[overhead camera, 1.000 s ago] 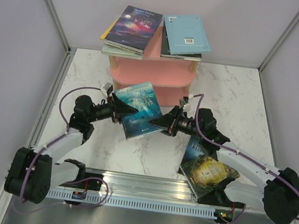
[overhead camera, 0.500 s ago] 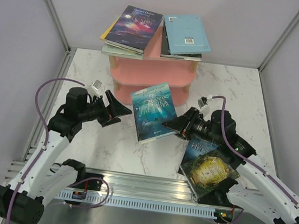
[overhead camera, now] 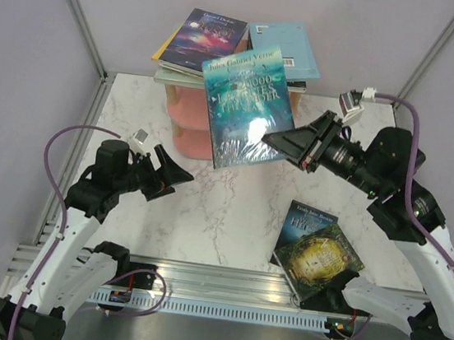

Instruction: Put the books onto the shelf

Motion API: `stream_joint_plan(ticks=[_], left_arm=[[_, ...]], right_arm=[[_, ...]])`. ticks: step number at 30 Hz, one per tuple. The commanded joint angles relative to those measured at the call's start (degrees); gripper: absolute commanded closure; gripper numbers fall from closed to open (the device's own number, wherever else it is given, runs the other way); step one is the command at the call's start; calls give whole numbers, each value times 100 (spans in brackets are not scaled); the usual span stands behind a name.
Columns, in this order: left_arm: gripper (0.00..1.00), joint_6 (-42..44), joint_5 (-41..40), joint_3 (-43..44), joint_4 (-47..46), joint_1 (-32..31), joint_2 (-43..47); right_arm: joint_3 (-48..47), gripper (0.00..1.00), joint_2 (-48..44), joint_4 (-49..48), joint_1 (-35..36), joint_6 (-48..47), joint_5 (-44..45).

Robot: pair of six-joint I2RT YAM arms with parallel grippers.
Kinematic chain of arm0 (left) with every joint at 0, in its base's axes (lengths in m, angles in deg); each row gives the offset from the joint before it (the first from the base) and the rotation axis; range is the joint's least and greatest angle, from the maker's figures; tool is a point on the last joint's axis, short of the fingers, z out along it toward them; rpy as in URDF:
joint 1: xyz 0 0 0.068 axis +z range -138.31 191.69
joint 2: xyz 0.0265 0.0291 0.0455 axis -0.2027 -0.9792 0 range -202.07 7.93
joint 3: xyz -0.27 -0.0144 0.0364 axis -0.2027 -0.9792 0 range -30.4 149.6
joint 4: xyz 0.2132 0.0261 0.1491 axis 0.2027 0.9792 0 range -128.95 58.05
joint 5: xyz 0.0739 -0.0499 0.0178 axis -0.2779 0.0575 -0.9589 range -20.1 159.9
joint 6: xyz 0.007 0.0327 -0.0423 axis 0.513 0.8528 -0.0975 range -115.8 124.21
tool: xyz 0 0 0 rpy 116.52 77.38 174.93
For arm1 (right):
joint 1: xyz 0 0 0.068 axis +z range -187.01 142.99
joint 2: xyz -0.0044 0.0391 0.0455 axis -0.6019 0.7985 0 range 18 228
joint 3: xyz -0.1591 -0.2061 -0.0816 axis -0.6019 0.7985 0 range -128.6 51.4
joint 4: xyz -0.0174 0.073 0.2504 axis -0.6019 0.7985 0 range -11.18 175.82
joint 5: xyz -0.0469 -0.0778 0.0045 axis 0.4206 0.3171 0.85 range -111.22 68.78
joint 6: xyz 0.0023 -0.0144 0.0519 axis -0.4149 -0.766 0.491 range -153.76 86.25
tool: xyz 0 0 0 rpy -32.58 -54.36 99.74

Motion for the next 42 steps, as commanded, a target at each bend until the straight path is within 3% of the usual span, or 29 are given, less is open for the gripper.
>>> stream_joint_plan(ticks=[1,8,14,20,40,42], left_arm=[[6,191,-111,242,149,30,162],[7,182,-120,400,421,30,417],[8,173,-155,418,545,30,611],[8,173,-173,391,597,30,664],[8,235,-305,198,510,30,532],[8,252,-305,224,492,30,462]], right_arm=[[-1220,100,702,-578,-306,-381,111],[-3064,100,2233,-578,-2089,188,-1092],[-4376,100,3552,-578,-2618,436,-1700],[-4378,100,3922,-657,-3058,603,-1788],[-4132,100,4467,-965,-3094,779,-2042],[-4140,91,4537,-1061,-3094,831,-2130]])
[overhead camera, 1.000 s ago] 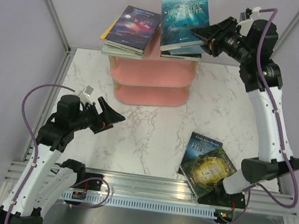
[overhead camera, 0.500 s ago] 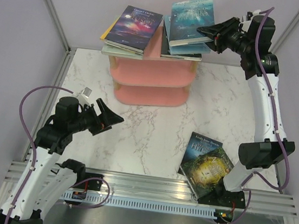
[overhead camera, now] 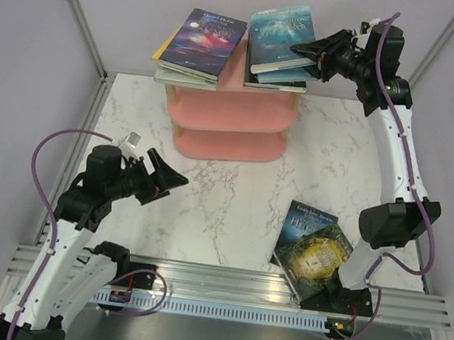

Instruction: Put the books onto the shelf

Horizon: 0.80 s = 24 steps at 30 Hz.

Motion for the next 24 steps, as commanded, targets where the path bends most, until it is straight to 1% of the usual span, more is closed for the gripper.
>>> stream_joint_plan(ticks=[1,2,3,4,5,7,9,10,12,19,24], left_arm=[[8,242,-103,23,-129,30,-93],[8,250,-104,32,-146,30,-120],[8,250,-104,41,-164,30,-172],[8,259,-104,58,-182,30,-199],[8,259,-95,67,-190,30,-217],[8,277,-112,93,-226,30,-295],[8,277,-112,111,-234,30,-374],[8,294,-112,137,-261,30,-401],[8,303,-104,164,-278,30,-480],[9,312,-77,269,-366,30,-647],[9,303,-51,296,-445,30,-753]], right_arm=[[-289,84,-111,-1346,-1,230,-397],[-281,69,-129,-1363,8,230,-424],[-254,63,-138,-1363,-1,213,-433],[-228,52,-155,-1381,-1,222,-450],[-210,47,-199,-1372,-1,222,-459],[-122,40,-269,-1372,-1,222,-503],[-8,37,-340,-1372,-1,222,-529],[44,19,-375,-1364,-18,222,-547],[219,2,-498,-1372,-53,222,-591],[712,2,-858,-1372,-326,248,-740],[713,2,-946,-1346,-476,204,-933]])
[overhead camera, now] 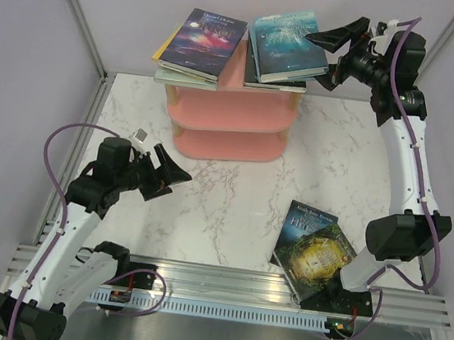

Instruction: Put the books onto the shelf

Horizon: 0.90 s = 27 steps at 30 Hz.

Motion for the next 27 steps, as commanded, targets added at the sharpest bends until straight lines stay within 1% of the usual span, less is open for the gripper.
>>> stream_joint_plan(ticks=[1,9,11,12,13,14,15,16,26,27], left_arm=[[9,203,8,263,-273,28,-56],[9,176,43,263,-343,28,-109],[9,176,35,219,-352,28,-100],[9,167,43,210,-343,28,-91],[9,150,52,193,-352,28,-91],[10,158,52,193,-343,28,-82],[10,141,52,184,-352,28,-82],[10,150,52,192,-352,28,-91],[11,124,87,166,-352,28,-12],[11,123,87,149,-352,28,-20]], right_arm=[[-137,2,-365,-487,-65,14,-378],[-172,2,-426,5,-100,-469,-502],[-304,2,-356,373,-82,-820,-537],[-583,2,-304,610,-91,-986,-520],[-742,2,-190,1125,-91,-1206,-494],[-909,2,-137,1374,-100,-1547,-459],[-1155,2,-93,1733,-117,-1707,-389],[-1218,2,-57,1841,-135,-1804,-353],[-788,2,-347,2044,-407,-2113,-379],[-753,2,-382,2036,-564,-2122,-414]])
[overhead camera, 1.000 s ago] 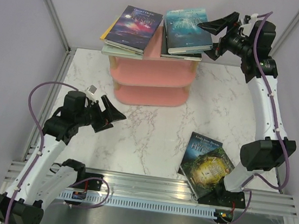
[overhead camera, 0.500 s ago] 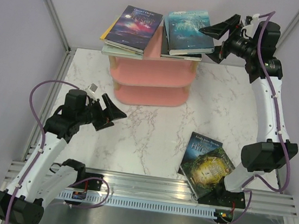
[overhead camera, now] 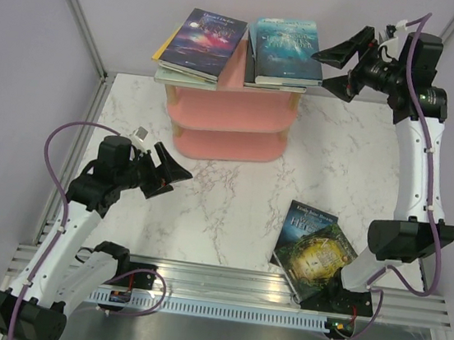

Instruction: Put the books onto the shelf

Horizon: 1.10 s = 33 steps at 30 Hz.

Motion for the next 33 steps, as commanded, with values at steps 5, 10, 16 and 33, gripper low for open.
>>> stream_joint_plan(ticks=[5,10,16,33], left_arm=[[11,106,81,120,-177,25,93],[11,97,89,138,-186,25,102],[11,158,195,155,-177,17,111],[12,185,424,-231,-695,-501,-487]], right_arm=[[102,2,-413,-69,-280,-216,-150],[85,2,-483,-69,-350,-190,-212],[549,2,-957,255,-657,-593,288],[6156,2,-1935,408,-1288,-1736,3357]])
